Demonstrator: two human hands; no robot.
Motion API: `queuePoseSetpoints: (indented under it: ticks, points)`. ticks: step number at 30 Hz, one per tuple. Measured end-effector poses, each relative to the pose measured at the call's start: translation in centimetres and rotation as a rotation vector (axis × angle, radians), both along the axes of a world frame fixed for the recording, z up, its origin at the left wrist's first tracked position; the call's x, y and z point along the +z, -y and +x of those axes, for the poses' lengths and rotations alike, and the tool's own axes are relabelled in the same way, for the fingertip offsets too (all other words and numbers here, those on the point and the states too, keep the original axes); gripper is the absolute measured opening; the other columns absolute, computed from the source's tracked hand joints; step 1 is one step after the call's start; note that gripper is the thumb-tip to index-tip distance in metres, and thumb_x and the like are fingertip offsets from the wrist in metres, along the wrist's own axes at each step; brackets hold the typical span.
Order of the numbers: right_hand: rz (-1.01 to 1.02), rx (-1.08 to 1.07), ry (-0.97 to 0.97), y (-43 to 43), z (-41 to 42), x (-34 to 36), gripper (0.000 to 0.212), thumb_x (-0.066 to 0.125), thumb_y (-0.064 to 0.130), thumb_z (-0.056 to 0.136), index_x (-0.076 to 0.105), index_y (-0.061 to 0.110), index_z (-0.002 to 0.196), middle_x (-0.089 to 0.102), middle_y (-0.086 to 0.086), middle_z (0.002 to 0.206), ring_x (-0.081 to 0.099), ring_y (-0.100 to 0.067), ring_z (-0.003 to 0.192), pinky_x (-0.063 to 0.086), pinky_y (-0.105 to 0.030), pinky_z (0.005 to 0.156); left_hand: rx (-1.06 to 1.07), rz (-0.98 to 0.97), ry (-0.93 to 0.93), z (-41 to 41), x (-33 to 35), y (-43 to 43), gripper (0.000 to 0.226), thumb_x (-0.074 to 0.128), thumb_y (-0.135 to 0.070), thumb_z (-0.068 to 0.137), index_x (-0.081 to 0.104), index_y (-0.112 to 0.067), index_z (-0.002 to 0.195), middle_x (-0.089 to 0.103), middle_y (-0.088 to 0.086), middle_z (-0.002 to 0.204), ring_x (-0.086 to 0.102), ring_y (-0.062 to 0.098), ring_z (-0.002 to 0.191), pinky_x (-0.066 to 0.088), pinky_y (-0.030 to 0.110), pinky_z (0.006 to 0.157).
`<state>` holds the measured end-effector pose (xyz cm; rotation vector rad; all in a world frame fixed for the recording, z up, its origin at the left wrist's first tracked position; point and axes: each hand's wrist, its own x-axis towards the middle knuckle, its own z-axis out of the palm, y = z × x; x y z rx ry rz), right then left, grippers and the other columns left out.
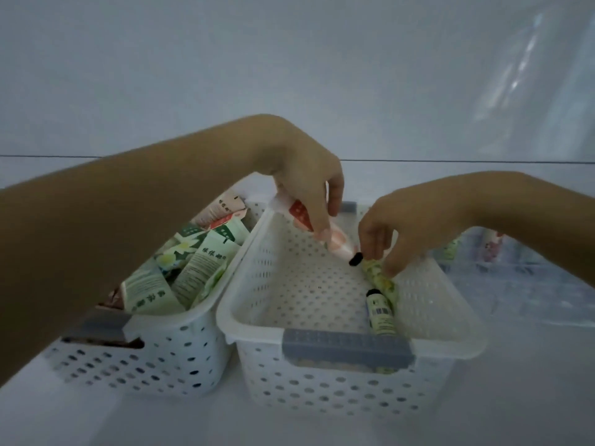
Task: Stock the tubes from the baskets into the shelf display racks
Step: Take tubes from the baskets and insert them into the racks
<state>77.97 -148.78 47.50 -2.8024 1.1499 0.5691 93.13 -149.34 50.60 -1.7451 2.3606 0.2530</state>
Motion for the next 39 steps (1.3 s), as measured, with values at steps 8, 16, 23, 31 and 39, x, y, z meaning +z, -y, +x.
queuePoseSetpoints:
  ticks: [8, 16, 23, 31, 39]
  points:
    - [0.163, 0.125, -0.277, -1.5, 1.1, -2.4, 0.039, 0.068, 0.028, 0.082, 0.057, 0.030, 0.119, 0.049, 0.009, 0.111, 0.045, -0.003, 0.084, 0.034, -0.010, 0.062, 0.122, -0.198, -0.247, 2.5, 1.3, 1.2, 0.043, 0.081, -0.042, 0.059, 0.053, -0.018, 0.081, 0.073, -0.002, 0.070, 0.067, 0.003, 0.058, 0.055, 0.021, 0.054]
    - [-0.084, 0.164, -0.166, 0.9, 2.6, -4.5, 0.037, 0.069, 0.028, 0.082, 0.054, 0.019, 0.114, 0.049, 0.002, 0.108, 0.046, -0.014, 0.091, 0.038, -0.022, 0.068, 0.270, -0.382, -0.665, 3.4, 0.3, 0.9, 0.046, 0.083, -0.020, 0.062, 0.049, -0.015, 0.093, 0.056, 0.003, 0.089, 0.063, 0.014, 0.069, 0.055, 0.018, 0.050]
    - [-0.170, 0.328, 0.133, 1.6, 1.9, -3.7, 0.024, 0.065, 0.036, 0.082, 0.049, 0.019, 0.087, 0.048, 0.008, 0.077, 0.042, -0.008, 0.065, 0.034, -0.022, 0.054, 0.559, -0.517, -1.275, 4.3, 0.0, -1.4, 0.024, 0.076, -0.009, 0.071, 0.055, -0.012, 0.081, 0.064, 0.003, 0.084, 0.062, 0.010, 0.072, 0.056, 0.017, 0.057]
    - [0.689, -0.083, 1.285, 0.5, -3.1, -1.6, 0.015, 0.046, 0.020, 0.093, 0.057, 0.010, 0.095, 0.068, -0.005, 0.086, 0.066, -0.018, 0.079, 0.055, -0.028, 0.072, 0.523, -0.603, -1.583, 2.9, -1.4, -5.5, 0.010, 0.068, -0.008, 0.082, 0.058, -0.010, 0.083, 0.067, 0.004, 0.085, 0.067, 0.016, 0.079, 0.057, 0.027, 0.066]
    - [1.094, -0.338, 1.631, -3.0, -8.7, -2.4, 0.025, 0.041, 0.032, 0.093, 0.051, 0.009, 0.088, 0.060, -0.002, 0.066, 0.047, -0.011, 0.043, 0.039, -0.016, 0.042, 0.374, -0.597, -1.711, -6.6, -1.3, -8.7, 0.056, 0.061, -0.008, 0.088, 0.027, -0.003, 0.131, 0.055, 0.009, 0.090, 0.065, 0.018, 0.068, 0.056, 0.030, 0.067]
